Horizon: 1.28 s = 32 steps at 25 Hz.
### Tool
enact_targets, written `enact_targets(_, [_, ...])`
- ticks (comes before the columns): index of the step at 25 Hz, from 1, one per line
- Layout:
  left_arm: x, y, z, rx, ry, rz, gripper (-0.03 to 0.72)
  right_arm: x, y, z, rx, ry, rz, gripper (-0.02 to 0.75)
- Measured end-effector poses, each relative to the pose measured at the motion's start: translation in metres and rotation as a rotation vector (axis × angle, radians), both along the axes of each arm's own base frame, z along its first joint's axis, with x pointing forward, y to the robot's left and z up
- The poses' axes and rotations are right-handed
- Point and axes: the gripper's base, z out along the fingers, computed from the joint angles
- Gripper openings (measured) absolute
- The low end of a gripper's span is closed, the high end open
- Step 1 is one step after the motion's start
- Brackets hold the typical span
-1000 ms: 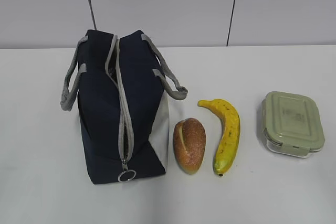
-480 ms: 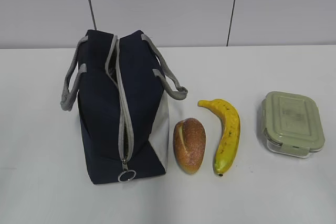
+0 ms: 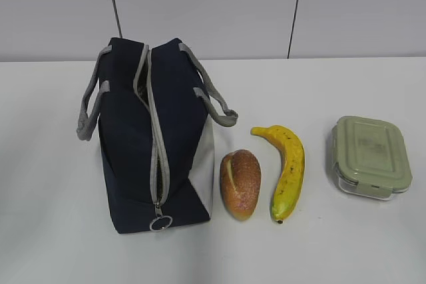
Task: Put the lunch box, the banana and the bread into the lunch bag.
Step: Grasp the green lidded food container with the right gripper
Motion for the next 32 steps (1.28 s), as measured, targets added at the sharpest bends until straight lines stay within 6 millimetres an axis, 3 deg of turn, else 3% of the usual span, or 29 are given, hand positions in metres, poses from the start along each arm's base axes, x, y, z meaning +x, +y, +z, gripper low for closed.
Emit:
enact_targets(10, [0.100, -0.035, 0.014, -0.141, 0.154, -0.079, 0.493, 0.000, 0.000, 0.000, 0.000, 0.000, 0.000, 0.524])
enact_targets(19, [0.176, -0.063, 0.001, -0.162, 0.233, -0.116, 0.519, 0.000, 0.000, 0.000, 0.000, 0.000, 0.000, 0.524])
enact_targets(24, [0.202, -0.078, -0.018, -0.155, 0.289, -0.137, 0.519, 0.000, 0.000, 0.000, 0.000, 0.000, 0.000, 0.524])
enact_targets(32, [0.220, -0.085, -0.050, -0.135, 0.381, -0.137, 0.519, 0.000, 0.000, 0.000, 0.000, 0.000, 0.000, 0.524])
